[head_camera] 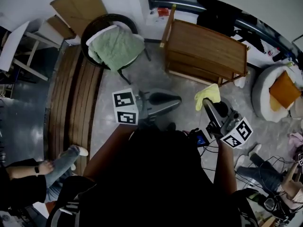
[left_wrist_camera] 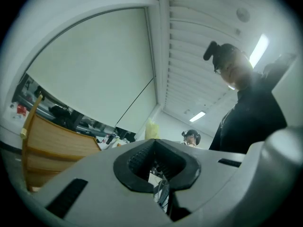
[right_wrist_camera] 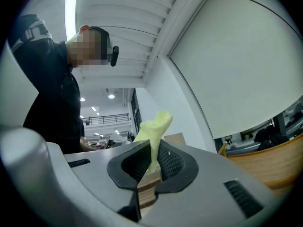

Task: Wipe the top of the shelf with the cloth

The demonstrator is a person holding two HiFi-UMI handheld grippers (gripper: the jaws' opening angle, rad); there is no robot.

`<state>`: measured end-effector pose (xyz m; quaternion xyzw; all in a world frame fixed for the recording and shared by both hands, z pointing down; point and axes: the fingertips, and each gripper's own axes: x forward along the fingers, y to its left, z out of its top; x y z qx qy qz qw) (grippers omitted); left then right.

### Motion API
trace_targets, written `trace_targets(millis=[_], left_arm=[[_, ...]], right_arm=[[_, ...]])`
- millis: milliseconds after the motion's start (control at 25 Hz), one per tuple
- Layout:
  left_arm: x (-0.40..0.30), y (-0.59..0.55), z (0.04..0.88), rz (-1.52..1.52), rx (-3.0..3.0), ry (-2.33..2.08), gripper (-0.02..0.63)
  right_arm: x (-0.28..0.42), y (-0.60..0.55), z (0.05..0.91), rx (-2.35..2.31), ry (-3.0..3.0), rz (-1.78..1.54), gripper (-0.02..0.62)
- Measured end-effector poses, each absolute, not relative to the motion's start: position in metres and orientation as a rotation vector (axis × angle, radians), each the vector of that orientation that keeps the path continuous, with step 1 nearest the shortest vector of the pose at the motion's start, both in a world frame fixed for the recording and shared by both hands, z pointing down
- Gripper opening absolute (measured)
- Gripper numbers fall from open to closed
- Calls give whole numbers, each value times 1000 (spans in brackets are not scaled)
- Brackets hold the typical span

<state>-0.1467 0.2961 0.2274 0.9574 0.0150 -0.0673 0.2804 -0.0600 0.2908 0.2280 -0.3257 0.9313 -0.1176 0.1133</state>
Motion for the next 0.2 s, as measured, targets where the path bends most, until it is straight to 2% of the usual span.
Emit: trace_targets(millis=[200], left_arm=[[-183,290,225,-247,2457,76,11]], right_arm=[[-90,279,225,-1047,2693,-426,44]])
